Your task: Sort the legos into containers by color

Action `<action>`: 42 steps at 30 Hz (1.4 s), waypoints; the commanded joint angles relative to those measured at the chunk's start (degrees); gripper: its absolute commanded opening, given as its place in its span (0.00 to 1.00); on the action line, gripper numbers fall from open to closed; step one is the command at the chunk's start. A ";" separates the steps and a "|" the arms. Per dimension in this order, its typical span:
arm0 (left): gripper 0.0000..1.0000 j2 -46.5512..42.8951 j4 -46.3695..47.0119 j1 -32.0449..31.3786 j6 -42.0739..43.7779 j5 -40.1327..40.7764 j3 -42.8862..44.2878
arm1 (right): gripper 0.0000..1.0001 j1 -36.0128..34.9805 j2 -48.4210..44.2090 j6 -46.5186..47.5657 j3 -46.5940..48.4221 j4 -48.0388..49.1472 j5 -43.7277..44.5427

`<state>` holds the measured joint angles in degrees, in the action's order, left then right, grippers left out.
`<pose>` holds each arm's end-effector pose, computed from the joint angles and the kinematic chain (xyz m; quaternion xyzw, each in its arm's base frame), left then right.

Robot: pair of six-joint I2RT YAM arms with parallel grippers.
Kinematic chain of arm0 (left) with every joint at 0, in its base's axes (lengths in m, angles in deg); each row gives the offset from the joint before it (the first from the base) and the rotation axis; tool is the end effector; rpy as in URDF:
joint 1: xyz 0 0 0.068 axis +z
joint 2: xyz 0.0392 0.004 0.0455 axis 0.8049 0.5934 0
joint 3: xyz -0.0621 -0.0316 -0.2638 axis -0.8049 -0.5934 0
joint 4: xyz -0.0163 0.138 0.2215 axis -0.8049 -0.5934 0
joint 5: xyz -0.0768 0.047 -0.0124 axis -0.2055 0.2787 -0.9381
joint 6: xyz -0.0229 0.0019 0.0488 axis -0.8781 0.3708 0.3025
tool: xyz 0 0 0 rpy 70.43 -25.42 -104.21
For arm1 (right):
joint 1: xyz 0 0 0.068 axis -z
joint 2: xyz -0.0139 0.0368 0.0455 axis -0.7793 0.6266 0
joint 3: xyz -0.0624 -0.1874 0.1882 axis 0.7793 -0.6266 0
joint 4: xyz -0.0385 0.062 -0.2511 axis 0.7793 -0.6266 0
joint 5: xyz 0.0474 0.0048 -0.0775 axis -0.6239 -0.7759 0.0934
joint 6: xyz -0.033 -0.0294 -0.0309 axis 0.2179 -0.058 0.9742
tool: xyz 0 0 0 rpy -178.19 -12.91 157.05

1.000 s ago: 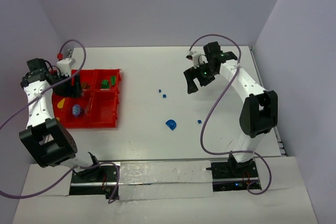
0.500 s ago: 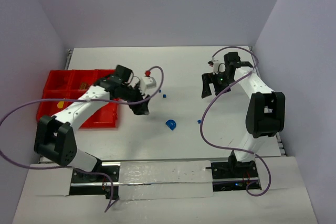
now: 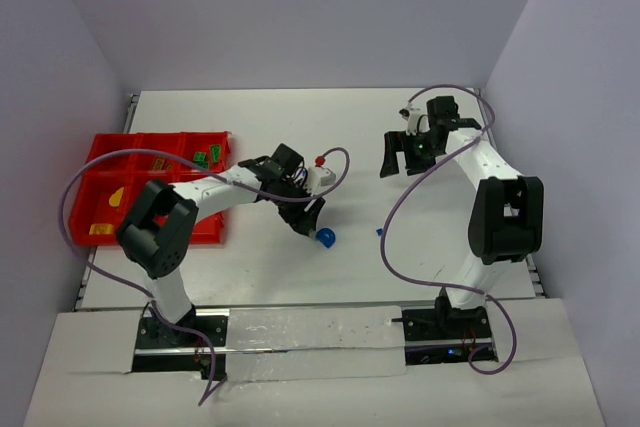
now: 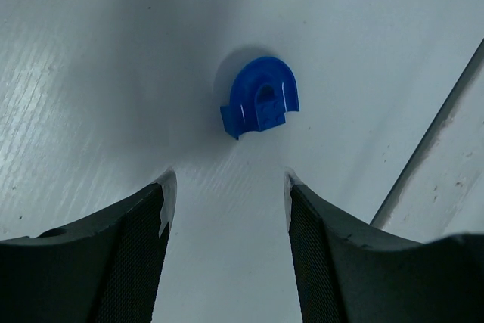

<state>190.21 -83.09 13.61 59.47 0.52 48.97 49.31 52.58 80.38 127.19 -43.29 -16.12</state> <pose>0.2618 -0.2418 0.1790 0.4225 0.8474 -0.2923 0.1344 0.3509 0.0283 0.2368 -0.1274 0.9384 0.2259 0.2282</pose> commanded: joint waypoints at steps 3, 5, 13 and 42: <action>0.66 2.50 4.09 -2.82 -4.92 -2.56 4.36 | 1.00 0.12 -2.12 -1.20 -1.02 3.57 -0.32; 0.67 3.28 4.20 -3.48 -5.02 -1.19 5.32 | 1.00 0.22 -1.58 -1.28 -0.49 3.31 0.31; 0.71 5.80 3.52 -4.75 -4.06 0.40 6.03 | 1.00 1.19 -1.49 -0.41 0.80 2.34 -0.23; 0.08 0.71 1.64 -4.45 -2.06 10.79 2.99 | 1.00 3.12 -4.56 0.77 -4.67 4.50 -0.10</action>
<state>196.62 -79.76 6.55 55.52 10.00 53.20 52.22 51.31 80.33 123.46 -40.95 -15.96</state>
